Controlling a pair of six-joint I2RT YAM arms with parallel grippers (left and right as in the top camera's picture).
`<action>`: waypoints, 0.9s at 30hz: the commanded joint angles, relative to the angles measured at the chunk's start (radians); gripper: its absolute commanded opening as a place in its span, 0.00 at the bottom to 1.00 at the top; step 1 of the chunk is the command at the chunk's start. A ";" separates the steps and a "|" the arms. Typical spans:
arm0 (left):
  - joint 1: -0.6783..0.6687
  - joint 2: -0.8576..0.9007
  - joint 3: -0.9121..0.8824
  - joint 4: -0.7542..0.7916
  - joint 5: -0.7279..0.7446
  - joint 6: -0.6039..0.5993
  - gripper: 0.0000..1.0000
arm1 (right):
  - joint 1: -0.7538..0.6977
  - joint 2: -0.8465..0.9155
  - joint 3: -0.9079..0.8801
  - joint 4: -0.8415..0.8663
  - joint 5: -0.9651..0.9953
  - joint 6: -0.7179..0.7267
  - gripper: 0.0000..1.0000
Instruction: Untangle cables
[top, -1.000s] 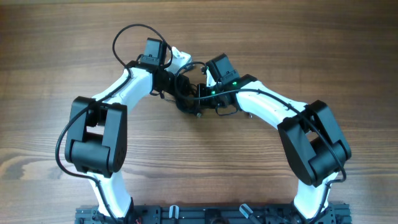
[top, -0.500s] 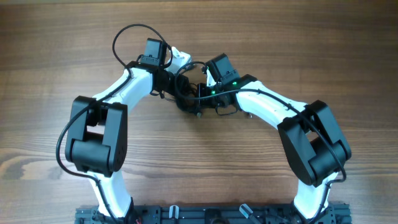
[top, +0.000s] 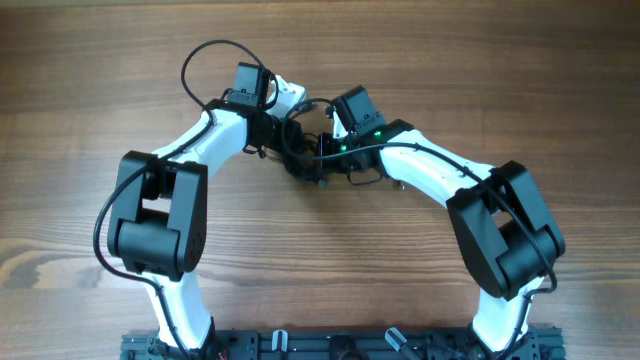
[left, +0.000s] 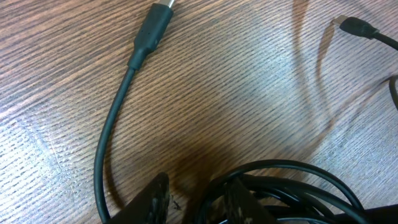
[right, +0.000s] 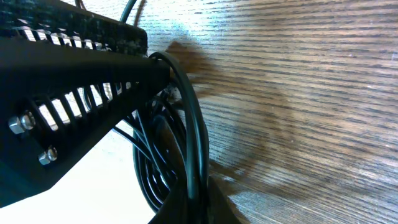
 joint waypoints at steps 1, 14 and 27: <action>-0.004 0.020 -0.010 0.008 -0.025 -0.014 0.31 | -0.003 0.020 -0.005 0.005 0.011 -0.013 0.06; -0.027 0.060 -0.010 0.037 -0.025 -0.024 0.33 | -0.003 0.020 -0.005 0.006 0.026 -0.011 0.07; -0.076 0.102 -0.010 0.058 -0.145 -0.025 0.04 | -0.003 0.020 -0.005 0.006 0.074 -0.011 0.08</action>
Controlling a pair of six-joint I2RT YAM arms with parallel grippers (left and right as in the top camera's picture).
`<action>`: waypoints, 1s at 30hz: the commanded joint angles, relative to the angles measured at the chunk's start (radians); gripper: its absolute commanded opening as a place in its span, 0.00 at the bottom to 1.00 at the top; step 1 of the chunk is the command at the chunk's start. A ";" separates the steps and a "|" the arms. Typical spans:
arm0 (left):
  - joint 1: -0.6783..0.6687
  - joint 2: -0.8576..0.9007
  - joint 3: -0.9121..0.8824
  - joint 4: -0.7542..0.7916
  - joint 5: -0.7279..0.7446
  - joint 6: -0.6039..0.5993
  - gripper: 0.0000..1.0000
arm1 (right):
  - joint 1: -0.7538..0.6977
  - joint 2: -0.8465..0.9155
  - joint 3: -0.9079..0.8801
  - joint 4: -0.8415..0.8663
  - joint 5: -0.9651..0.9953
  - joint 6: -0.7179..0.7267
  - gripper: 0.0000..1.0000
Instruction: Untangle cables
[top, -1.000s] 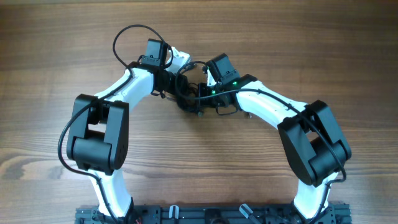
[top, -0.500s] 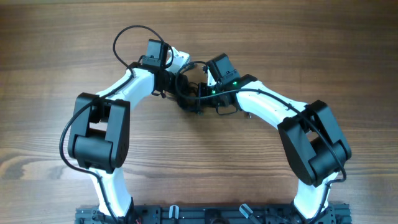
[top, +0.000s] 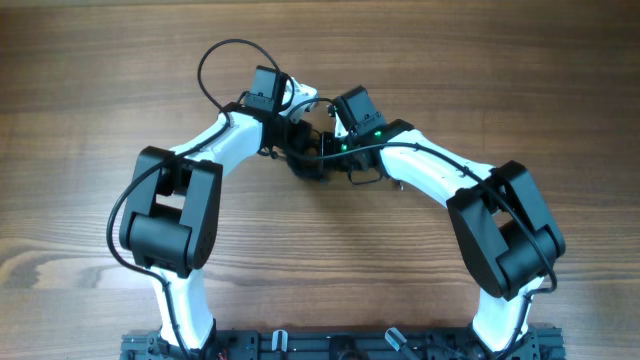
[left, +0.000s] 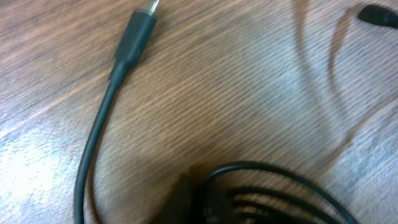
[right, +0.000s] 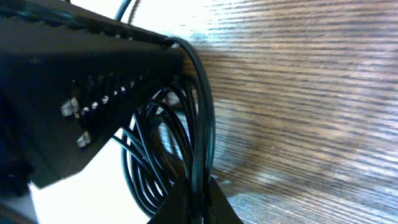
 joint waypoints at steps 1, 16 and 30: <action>-0.010 0.063 -0.015 -0.012 -0.046 -0.006 0.04 | -0.002 0.020 -0.005 0.005 0.026 -0.011 0.08; -0.010 -0.276 -0.015 -0.117 -0.046 -0.187 0.04 | -0.002 0.021 -0.053 0.078 0.073 -0.011 0.04; -0.010 -0.507 -0.015 -0.124 -0.144 -0.283 0.04 | -0.002 0.024 -0.081 0.122 0.084 -0.040 0.04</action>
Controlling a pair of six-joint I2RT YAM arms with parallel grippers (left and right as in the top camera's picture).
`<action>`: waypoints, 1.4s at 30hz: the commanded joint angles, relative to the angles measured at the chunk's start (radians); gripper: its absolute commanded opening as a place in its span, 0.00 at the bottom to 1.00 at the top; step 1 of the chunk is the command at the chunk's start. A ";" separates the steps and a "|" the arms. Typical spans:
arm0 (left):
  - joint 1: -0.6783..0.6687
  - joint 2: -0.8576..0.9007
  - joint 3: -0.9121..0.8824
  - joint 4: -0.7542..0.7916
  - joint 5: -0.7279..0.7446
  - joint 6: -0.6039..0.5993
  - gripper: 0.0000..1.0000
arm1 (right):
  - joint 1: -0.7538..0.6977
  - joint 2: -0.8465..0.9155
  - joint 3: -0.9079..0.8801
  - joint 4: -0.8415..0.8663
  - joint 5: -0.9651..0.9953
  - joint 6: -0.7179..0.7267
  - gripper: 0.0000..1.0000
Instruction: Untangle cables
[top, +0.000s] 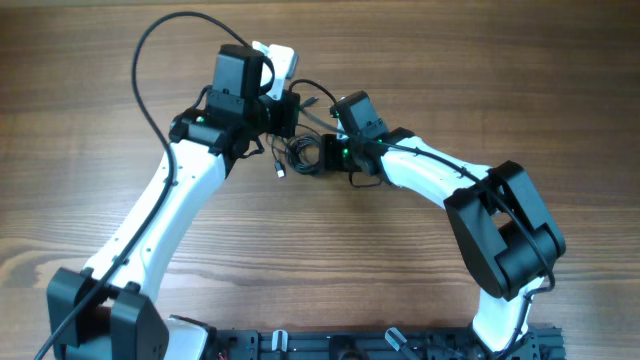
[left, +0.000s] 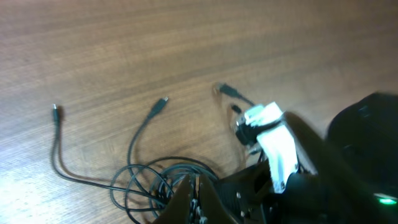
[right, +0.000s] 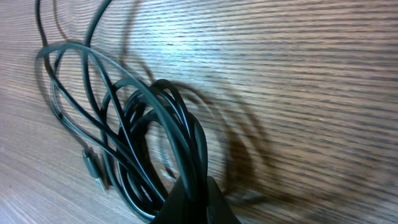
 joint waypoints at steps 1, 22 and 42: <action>0.006 0.008 0.009 0.028 -0.084 -0.040 0.04 | -0.002 0.025 -0.015 0.003 0.032 -0.021 0.04; 0.372 0.127 0.009 -0.188 0.056 -0.314 0.23 | -0.042 -0.128 0.020 0.074 -0.266 -0.067 0.68; 0.445 0.281 0.009 -0.131 -0.031 -0.357 0.18 | 0.161 0.049 0.013 0.123 0.008 -0.097 0.37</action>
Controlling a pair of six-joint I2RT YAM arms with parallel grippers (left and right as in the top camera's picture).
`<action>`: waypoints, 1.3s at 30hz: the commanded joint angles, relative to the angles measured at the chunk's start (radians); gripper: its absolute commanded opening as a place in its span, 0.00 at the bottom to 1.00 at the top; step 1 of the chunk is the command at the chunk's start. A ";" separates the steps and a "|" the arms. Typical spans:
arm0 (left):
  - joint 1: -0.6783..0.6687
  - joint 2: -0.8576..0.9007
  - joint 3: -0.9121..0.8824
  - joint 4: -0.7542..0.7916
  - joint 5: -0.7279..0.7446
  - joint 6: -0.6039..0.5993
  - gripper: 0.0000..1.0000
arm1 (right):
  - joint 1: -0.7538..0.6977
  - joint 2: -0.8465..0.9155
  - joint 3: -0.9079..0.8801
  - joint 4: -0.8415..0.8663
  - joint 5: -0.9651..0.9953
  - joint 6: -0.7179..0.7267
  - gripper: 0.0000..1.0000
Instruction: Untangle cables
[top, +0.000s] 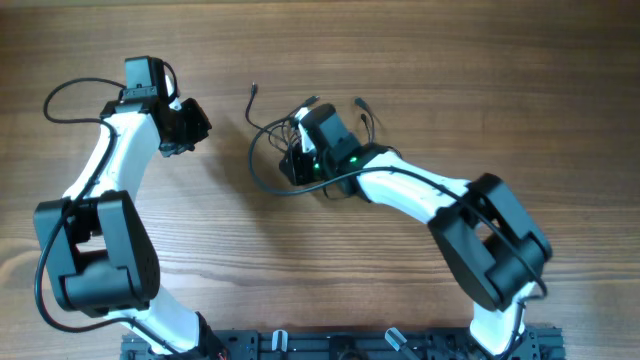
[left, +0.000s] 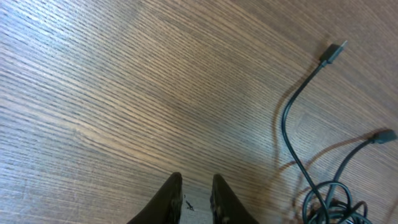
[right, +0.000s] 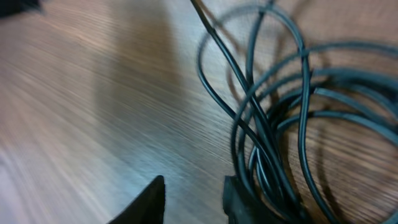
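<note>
The tangle of thin black cables (top: 300, 140) lies on the wooden table at centre, with plug ends (top: 253, 90) fanned outward. My right gripper (top: 293, 166) sits at the tangle's left edge. In the right wrist view it (right: 193, 199) is open over bare wood, the strands (right: 280, 143) lying against the outside of its right finger. My left gripper (top: 198, 124) stands well left of the tangle. In the left wrist view it (left: 196, 199) is narrowly open on nothing, with a plug (left: 333, 53) and coils (left: 329, 205) far to the right.
A loose loop of cable (top: 255, 172) curves out to the lower left of the tangle. The left arm's own lead (top: 70, 95) arcs at the far left. Wooden table (top: 450, 60) surrounds it all; a black rail (top: 330, 345) runs along the front edge.
My left gripper was shut on strands lifted above the tangle; now it is empty and far to the left. My right gripper has let go of the bundle and stands open beside it.
Both grippers were pressed into the tight bundle, the right one shut on its strands. The left then closed in on it, and later held strands up, with the coils looser and the plugs spread. Now both have let go and the cables lie fanned on the table.
</note>
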 joint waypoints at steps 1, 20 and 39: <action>0.002 0.007 0.006 0.012 -0.009 -0.019 0.18 | 0.014 0.050 0.006 0.013 0.034 -0.016 0.38; 0.002 0.007 0.006 0.016 -0.009 -0.019 0.20 | 0.042 0.097 0.006 0.088 -0.033 0.010 0.47; 0.002 0.007 0.006 0.019 0.006 -0.019 0.20 | 0.068 -0.010 0.016 0.182 0.059 0.037 0.47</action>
